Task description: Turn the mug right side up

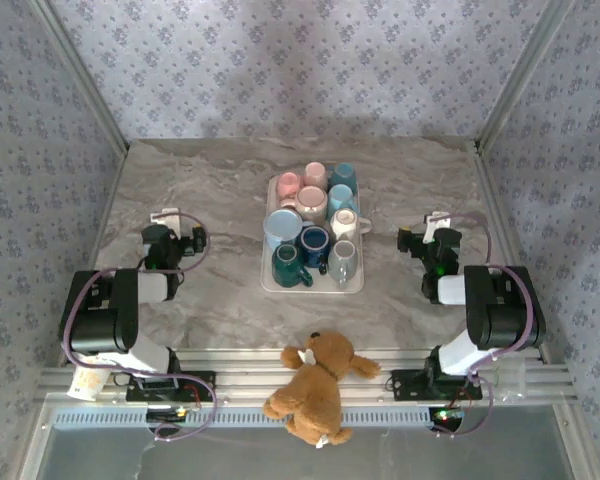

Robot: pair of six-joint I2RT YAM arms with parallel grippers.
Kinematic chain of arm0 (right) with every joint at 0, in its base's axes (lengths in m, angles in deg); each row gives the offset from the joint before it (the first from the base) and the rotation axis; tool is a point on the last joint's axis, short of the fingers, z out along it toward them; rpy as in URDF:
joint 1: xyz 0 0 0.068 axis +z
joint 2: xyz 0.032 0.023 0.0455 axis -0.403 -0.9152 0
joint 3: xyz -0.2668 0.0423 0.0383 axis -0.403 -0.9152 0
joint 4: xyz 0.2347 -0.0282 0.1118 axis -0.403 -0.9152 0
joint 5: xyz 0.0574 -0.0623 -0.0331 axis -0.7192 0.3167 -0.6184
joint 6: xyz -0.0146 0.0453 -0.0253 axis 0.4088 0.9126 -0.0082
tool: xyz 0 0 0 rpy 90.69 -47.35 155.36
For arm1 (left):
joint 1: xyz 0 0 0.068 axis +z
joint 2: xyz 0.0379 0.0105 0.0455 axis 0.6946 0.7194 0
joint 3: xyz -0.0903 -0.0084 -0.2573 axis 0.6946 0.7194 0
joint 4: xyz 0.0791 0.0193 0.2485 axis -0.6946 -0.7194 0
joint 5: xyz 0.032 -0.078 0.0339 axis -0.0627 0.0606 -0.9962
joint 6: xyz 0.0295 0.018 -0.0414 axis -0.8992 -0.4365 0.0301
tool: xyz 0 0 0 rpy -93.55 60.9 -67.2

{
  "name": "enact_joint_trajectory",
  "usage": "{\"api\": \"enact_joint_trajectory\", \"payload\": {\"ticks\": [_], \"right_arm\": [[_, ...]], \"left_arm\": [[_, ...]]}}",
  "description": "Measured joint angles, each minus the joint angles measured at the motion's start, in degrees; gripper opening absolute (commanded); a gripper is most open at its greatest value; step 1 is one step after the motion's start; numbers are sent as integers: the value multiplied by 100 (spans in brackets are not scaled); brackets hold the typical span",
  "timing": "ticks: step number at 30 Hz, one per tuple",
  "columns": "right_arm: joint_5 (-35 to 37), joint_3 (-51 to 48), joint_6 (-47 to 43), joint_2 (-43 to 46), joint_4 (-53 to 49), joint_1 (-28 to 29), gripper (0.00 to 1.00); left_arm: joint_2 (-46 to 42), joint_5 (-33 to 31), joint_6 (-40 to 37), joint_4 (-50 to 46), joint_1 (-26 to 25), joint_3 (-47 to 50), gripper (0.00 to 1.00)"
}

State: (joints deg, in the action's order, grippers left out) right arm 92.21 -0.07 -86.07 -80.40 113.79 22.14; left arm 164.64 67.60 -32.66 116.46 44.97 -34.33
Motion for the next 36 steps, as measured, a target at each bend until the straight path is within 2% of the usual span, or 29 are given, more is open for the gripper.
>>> {"api": "enact_joint_trajectory", "payload": {"ticks": [33,36], "right_arm": [[-227,2,0,0,-11,-35,100],[-116,2,0,96,-129,-17,100]], "left_arm": [[0,46,0,0,15,0,100],[-13,-122,4,-57,-28,-11,100]]}}
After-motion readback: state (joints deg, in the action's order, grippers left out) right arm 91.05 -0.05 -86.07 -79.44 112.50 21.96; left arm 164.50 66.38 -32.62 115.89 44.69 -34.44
